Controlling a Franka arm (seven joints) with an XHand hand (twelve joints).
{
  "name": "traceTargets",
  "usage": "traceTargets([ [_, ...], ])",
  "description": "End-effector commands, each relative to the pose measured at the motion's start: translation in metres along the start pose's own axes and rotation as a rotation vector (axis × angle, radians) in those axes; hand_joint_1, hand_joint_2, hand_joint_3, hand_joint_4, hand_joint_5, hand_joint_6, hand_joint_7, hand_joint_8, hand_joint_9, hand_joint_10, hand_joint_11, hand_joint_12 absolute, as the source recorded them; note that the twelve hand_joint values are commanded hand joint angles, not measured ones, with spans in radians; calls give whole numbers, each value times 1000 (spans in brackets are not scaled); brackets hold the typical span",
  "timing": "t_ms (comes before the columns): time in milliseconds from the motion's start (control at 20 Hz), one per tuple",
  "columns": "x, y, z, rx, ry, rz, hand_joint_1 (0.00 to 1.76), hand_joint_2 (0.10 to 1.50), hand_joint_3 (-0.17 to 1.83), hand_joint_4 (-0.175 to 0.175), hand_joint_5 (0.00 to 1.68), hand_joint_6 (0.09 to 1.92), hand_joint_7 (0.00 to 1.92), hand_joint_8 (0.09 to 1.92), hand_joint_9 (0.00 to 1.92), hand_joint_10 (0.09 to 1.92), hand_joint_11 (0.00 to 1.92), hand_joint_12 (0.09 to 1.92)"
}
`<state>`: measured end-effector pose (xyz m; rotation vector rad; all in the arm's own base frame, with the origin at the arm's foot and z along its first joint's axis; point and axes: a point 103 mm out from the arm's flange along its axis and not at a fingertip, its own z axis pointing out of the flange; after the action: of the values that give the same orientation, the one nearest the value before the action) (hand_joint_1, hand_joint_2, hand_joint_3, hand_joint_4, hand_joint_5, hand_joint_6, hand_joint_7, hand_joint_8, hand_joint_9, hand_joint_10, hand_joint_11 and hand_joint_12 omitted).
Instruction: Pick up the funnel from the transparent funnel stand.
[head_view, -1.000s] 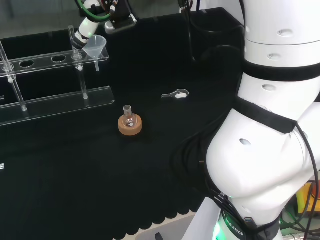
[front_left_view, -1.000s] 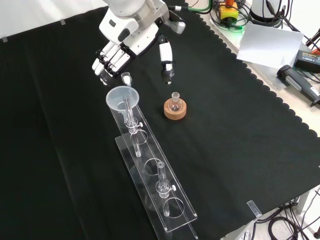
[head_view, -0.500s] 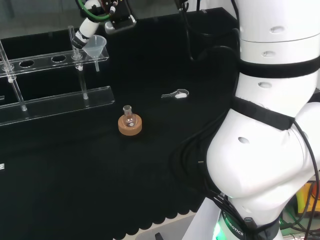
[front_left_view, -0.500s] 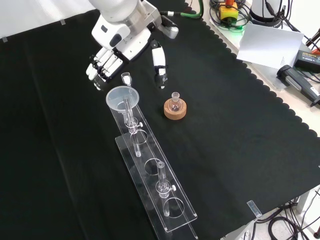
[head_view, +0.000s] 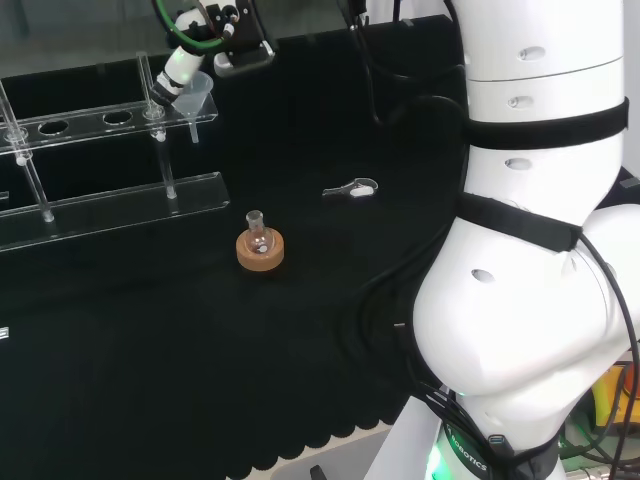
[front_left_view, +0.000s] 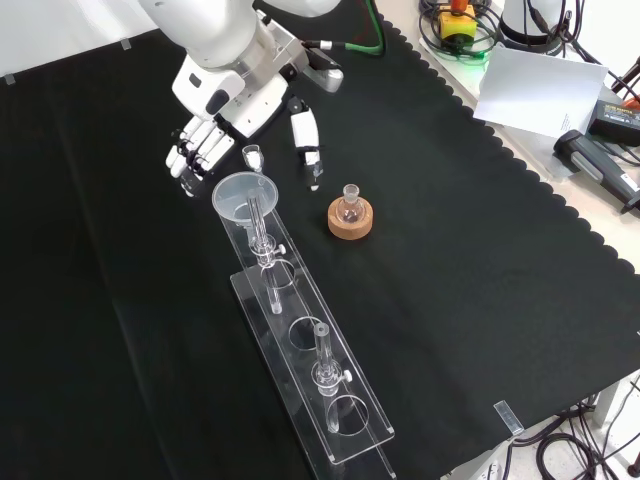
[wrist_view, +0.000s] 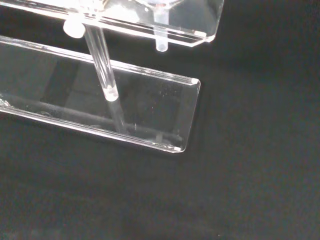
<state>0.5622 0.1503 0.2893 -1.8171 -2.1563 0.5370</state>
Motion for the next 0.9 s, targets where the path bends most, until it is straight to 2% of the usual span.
traceTargets([
  [50, -8, 10, 6, -15, 11, 17, 467, 659, 10, -54, 0, 87, 31, 87, 0, 87, 0, 87],
  [650, -9, 25, 23, 12, -8, 34, 458, 663, 11, -58, 0, 87, 97, 87, 3, 87, 0, 87],
  [900, -11, 27, 27, -5, -12, 40, 455, 666, 11, -60, 0, 87, 120, 87, 22, 87, 0, 87],
])
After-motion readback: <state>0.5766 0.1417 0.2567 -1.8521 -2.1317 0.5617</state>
